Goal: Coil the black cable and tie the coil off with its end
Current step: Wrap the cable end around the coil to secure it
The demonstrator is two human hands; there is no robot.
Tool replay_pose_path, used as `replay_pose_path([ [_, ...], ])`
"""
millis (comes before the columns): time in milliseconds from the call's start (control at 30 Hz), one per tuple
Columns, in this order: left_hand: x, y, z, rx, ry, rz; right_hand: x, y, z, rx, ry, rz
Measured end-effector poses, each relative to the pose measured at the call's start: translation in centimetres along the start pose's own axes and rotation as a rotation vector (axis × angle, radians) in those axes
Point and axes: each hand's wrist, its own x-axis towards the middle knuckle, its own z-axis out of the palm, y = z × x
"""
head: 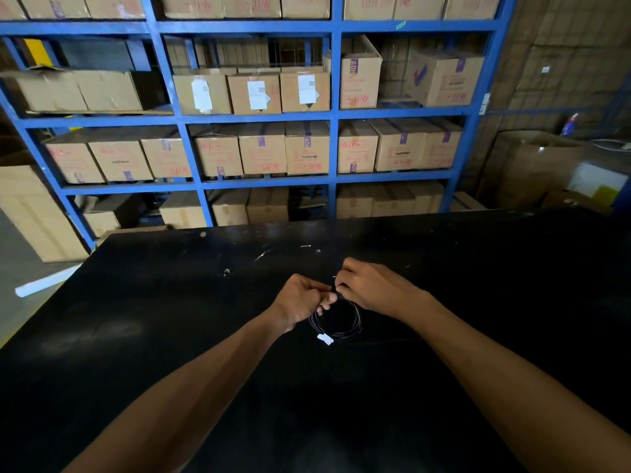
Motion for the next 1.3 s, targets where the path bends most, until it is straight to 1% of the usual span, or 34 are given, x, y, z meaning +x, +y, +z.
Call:
replay_pose_path([
  [67,0.0,0.2,0.1,0.011,-0.013,0.009,-0.4,0.1,0.1,0.068,0.07,0.065],
  [100,-0.1,0.2,0.2,0.017,-0.019,0.009,-0.6,0.1,0.1,0.126,0.066,0.088],
  [233,-0.2,0.2,0.4,0.073,-0.072,0.025,-0.9,0.6,0.4,0.522,-0.053,0.194],
  [267,-0.2,0.1,0.5,0.095,-0.084,0.03,-1.0,0.6,0.5,0.572,-0.072,0.228],
  [367,0.1,-0.1,1.0,0.135,-0.107,0.021,-1.0,0.3,1.6,0.62,-0.041,0.362],
  [467,0.5,-0.5,1.3,0.129,-0.138,-0.012,-1.1,0.1,3.1,0.566,0.025,0.458],
  [533,0.7,-1.3,1.1,0.06,-0.157,-0.059,-1.7,0.3,4.1,0.609,0.072,0.538],
  [633,0.9,-3.4,0.0,-0.093,-0.217,-0.235,-3.3,1.5,5.8,0.755,0.14,0.723],
  [700,1.1,-5.1,-0.2,-0.228,-0.29,-0.306,-4.5,2.2,7.2,0.899,0.158,0.828],
  [733,1.2,-5.8,0.0,-0.292,-0.301,-0.317,-5.0,2.3,8.0,0.996,0.163,0.882],
  [767,1.3,-6.3,0.4,-0.325,-0.287,-0.321,-5.5,2.4,8.8,1.086,0.164,0.938],
  [833,1.7,-7.3,1.2,-0.302,-0.224,-0.337,-6.3,2.4,10.6,1.234,0.136,1.034],
  [900,2.1,-8.4,2.0,-0.217,-0.161,-0.367,-7.0,2.2,12.4,1.327,0.042,1.076],
  [967,2.6,-9.8,2.6,-0.136,-0.122,-0.403,-7.6,1.9,14.2,1.376,-0.046,1.1],
  [1067,3.2,-12.2,3.9,-0.03,-0.109,-0.477,-7.6,1.2,17.0,1.317,-0.118,1.174],
  [1200,3.9,-15.2,5.2,-0.001,-0.055,-0.575,-6.6,0.6,20.7,1.145,-0.144,1.249],
  [1300,4.4,-17.0,5.6,0.001,-0.03,-0.618,-5.7,0.5,23.2,1.103,-0.149,1.257],
])
